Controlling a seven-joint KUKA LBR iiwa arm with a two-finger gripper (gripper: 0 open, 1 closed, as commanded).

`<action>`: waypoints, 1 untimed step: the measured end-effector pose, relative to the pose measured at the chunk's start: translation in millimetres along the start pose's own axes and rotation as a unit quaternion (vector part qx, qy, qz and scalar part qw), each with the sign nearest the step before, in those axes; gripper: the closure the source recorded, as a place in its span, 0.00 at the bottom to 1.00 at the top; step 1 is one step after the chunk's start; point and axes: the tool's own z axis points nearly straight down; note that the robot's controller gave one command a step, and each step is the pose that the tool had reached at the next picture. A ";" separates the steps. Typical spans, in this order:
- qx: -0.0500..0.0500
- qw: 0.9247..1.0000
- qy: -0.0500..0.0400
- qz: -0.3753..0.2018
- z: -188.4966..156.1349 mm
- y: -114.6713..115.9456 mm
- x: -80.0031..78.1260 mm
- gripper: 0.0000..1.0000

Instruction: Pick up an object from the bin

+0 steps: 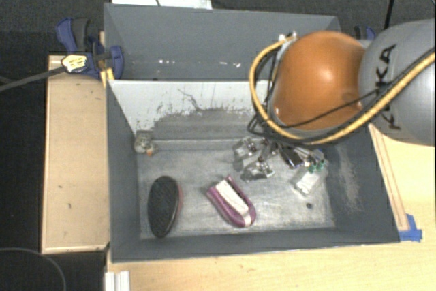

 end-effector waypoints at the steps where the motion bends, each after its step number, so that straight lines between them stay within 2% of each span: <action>1: -0.002 0.997 0.008 0.072 92.6 12.7 -0.3 1.00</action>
Offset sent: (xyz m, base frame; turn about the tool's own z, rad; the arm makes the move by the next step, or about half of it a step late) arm -0.0029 0.0113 -0.0895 0.1442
